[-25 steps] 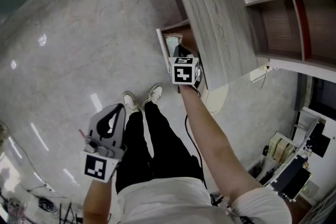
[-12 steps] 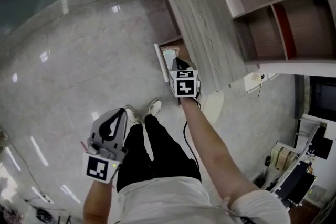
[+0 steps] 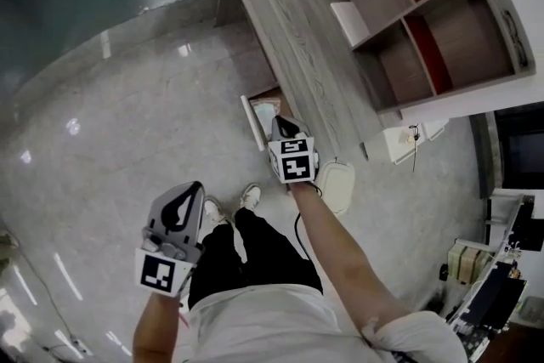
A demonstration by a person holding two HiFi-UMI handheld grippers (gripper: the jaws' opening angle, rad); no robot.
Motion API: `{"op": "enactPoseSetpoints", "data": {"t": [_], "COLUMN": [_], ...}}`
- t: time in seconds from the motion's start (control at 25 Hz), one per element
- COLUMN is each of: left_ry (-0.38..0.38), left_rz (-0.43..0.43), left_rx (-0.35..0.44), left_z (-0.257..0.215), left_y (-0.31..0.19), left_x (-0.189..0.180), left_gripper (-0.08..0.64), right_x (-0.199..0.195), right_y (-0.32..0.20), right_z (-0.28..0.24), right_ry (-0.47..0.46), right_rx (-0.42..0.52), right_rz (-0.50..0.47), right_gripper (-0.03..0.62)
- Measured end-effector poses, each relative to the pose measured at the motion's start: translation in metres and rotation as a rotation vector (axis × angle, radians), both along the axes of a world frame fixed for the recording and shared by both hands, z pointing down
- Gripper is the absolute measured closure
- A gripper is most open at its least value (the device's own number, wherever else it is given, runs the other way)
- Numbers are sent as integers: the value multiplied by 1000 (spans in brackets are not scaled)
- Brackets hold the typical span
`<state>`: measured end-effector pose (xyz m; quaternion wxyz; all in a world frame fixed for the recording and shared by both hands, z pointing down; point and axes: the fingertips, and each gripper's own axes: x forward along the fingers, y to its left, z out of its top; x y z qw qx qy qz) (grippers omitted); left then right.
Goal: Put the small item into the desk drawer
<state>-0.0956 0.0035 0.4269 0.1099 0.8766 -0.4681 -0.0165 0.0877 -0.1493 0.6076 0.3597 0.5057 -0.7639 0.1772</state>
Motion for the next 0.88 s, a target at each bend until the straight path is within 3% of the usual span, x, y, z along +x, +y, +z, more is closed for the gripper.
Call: {"op": "enactPoseSetpoints", "data": {"t": [0.28, 0.88], "left_ry": [-8, -28], "left_rz": [8, -41], "left_rx": [93, 222], "left_z": [-49, -109], "left_y": [3, -8], "left_x": [7, 4], "left_gripper": [543, 543], "right_x": [-2, 36], "right_y": [18, 40], "right_z": [-67, -199], "right_ry": [-55, -207], "right_rx": [100, 349], "right_rz": [-53, -31], "right_gripper": [571, 571]}}
